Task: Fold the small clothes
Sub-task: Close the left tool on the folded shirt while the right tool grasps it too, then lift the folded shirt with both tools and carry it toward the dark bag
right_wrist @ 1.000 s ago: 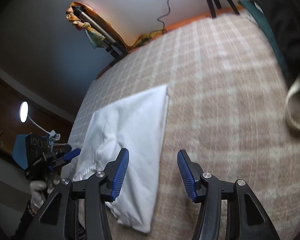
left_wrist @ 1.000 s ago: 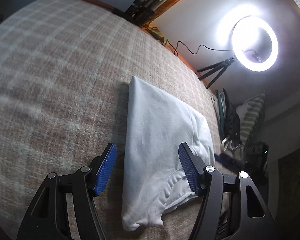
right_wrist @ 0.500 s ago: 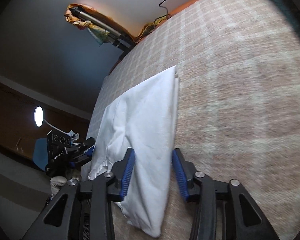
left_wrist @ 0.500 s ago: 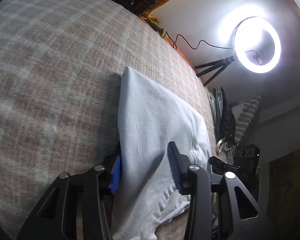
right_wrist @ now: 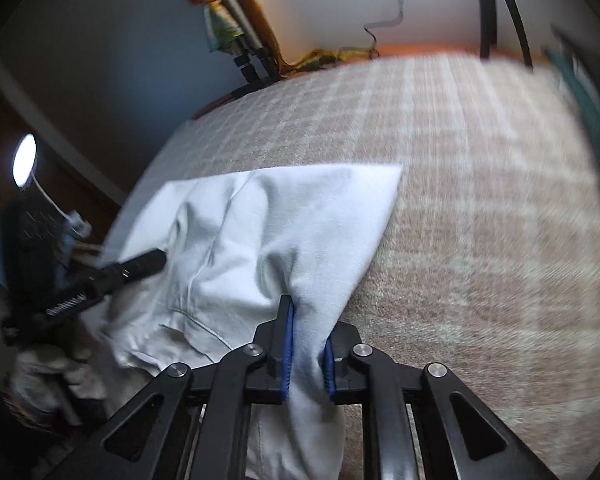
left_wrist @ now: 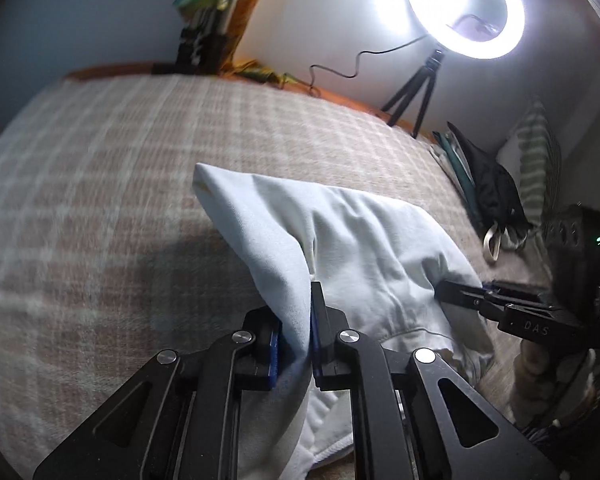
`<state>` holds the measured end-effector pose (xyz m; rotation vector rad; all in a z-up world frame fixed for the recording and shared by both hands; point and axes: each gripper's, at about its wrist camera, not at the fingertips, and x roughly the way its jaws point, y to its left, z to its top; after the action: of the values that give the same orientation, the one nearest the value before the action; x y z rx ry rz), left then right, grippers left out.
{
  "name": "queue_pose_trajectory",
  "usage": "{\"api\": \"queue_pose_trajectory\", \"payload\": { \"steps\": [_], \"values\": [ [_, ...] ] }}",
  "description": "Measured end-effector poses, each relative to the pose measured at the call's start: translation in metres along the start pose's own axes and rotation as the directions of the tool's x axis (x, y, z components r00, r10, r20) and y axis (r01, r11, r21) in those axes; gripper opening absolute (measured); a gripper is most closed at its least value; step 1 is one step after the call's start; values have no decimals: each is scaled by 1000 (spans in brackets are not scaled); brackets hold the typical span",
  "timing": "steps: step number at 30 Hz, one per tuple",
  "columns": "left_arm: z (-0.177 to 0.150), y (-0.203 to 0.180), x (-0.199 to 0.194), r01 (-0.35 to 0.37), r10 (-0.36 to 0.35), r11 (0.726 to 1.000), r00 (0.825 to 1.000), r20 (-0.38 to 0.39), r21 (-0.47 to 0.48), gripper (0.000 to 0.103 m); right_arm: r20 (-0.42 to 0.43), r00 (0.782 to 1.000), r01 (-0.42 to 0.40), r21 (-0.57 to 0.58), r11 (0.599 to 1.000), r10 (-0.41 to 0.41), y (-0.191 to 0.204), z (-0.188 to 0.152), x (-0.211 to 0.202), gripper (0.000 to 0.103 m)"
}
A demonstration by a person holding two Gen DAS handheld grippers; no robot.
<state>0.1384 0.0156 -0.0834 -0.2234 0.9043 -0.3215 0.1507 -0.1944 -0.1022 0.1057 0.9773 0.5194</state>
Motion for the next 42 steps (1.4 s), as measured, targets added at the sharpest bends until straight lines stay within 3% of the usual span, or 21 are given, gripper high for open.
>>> {"api": "queue_pose_trajectory", "payload": {
  "steps": [14, 23, 42],
  "values": [
    [6, -48, -25, 43, -54, 992, 994, 98, 115, 9, 142, 979, 165, -138, 977, -145, 30, -2, -59, 8],
    [22, -93, -19, 116, -138, 979, 983, 124, 170, 9, 223, 941, 291, -157, 944, -253, 21, 2, -103, 8],
    [64, -223, 41, 249, -289, 928, 951, 112, 277, 9, 307, 840, 486, -58, 872, -448, -82, 10, -194, 8]
  ]
}}
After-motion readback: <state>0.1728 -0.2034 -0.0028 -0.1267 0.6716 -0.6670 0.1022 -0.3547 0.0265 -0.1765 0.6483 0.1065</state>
